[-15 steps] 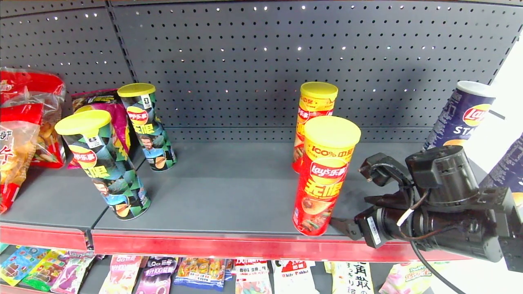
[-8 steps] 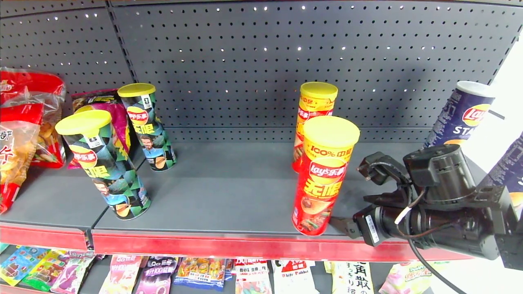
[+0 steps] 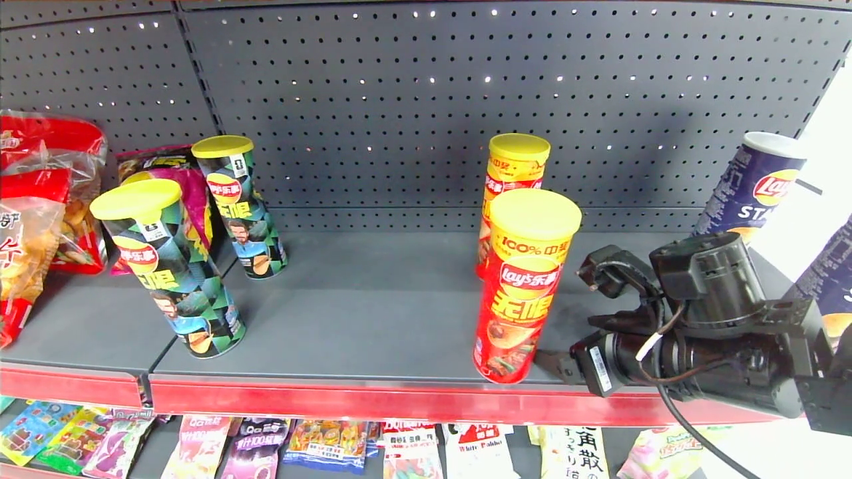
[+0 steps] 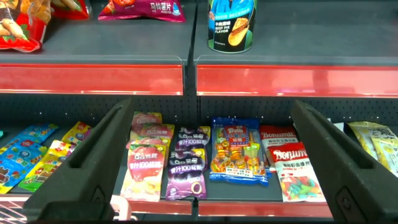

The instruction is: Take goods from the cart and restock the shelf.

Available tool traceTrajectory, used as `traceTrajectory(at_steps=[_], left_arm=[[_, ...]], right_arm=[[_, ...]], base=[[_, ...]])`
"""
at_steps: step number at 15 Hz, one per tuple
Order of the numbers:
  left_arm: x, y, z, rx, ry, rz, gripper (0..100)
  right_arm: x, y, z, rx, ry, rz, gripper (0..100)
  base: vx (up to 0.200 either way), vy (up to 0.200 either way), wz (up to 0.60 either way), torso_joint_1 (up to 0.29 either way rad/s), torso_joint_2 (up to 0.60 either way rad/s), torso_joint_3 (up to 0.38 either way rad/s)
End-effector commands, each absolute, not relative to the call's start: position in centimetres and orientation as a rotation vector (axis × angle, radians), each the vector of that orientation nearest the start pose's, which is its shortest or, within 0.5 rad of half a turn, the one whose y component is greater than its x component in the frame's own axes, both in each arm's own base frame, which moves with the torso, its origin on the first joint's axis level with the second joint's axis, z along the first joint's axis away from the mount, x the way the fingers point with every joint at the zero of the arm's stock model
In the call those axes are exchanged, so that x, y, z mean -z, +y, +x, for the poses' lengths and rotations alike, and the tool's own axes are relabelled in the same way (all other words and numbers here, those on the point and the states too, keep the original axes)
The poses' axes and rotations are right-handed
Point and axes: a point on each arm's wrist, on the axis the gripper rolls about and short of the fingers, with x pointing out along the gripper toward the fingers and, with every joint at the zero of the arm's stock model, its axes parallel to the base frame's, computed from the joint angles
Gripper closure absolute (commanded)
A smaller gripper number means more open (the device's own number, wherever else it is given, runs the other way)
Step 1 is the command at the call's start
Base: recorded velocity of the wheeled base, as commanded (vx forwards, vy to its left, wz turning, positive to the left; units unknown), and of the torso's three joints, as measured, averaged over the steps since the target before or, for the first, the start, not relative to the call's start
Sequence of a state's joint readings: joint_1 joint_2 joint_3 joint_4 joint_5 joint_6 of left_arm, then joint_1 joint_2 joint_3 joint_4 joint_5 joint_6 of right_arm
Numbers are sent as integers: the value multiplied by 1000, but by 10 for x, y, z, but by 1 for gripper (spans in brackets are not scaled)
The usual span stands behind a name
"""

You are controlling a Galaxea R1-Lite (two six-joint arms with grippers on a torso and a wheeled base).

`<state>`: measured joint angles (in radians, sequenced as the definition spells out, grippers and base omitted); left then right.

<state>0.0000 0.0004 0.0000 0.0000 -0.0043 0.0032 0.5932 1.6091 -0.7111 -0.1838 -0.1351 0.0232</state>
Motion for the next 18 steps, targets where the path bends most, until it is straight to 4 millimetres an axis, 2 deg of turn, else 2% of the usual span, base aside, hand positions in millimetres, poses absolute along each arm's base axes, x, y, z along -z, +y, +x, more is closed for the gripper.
traceTrajectory(at_steps=[1,8,14,18], left_arm=[[-75,0,-23,5,0,3,0],[-75,0,-23,5,0,3,0],[-75,0,-23,5,0,3,0],[-75,0,-23,5,0,3,0]], right_arm=[[-142,141,215,-431,683,-237,0],[-138,124,196,-415,705,-241,0],[-139,135,192,-464,694,-255,0],[-138,139,197,-463,697,-256,0]], base=[[0,0,0,0,0,0],[0,0,0,0,0,0],[0,0,0,0,0,0],[0,0,0,0,0,0]])
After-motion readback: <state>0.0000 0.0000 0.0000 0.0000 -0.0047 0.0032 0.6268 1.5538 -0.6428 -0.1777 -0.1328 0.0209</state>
